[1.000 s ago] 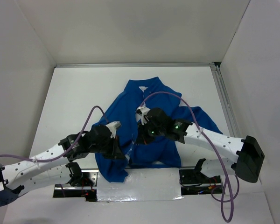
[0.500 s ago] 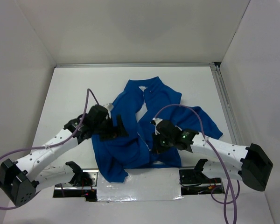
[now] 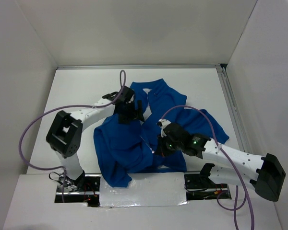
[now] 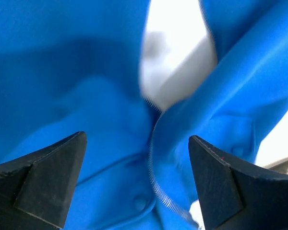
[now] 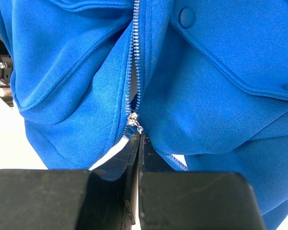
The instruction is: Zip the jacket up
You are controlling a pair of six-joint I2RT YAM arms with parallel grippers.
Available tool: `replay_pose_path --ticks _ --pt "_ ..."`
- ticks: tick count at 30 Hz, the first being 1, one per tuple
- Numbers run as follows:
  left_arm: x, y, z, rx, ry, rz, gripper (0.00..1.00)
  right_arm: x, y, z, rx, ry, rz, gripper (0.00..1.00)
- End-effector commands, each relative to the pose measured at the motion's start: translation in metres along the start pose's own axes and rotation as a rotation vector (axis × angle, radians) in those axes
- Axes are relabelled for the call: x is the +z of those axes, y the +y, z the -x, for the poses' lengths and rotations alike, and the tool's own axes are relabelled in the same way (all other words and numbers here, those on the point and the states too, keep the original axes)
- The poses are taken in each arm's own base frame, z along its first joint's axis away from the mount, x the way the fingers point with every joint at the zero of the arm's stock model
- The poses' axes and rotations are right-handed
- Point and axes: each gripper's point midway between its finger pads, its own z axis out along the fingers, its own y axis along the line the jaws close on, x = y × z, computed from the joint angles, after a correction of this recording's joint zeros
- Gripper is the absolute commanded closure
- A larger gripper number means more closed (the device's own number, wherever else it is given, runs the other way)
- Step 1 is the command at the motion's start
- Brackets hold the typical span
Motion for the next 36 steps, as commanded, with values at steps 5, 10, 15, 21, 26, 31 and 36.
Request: replay_pose_path --ticks 5,10,15,21,26,31,36 --pt "0.041 0.001 0.035 0.027 -0.026 0.267 0.06 -0.005 0.006 0.015 -0.009 -0.082 0.013 1.0" --pt "0.048 0.019 0.043 -0.026 -0.027 0.429 0.28 -0.009 0.009 0.021 -0.014 -0.105 0.028 1.0" --pt "0.051 0.029 0.041 -0.047 -0.028 0.47 0.49 -0.009 0.008 0.021 -0.026 -0.104 0.021 1.0" --pt "0.034 0.012 0.061 -0.018 -0.081 0.393 1.0 -0.005 0.007 0.021 -0.028 -0.095 0.019 1.0" --pt "-0.032 -0.017 0.091 0.057 -0.253 0.268 1.0 -0.001 0.014 0.023 -0.04 -0.093 0.051 1.0" --pt "-0.128 -0.056 0.122 0.15 -0.495 0.015 1.0 0.002 0.025 0.029 -0.066 -0.095 0.087 1.0" --pt "-0.188 -0.059 0.146 0.238 -0.635 -0.152 1.0 0.01 0.034 0.047 -0.089 -0.12 0.086 1.0"
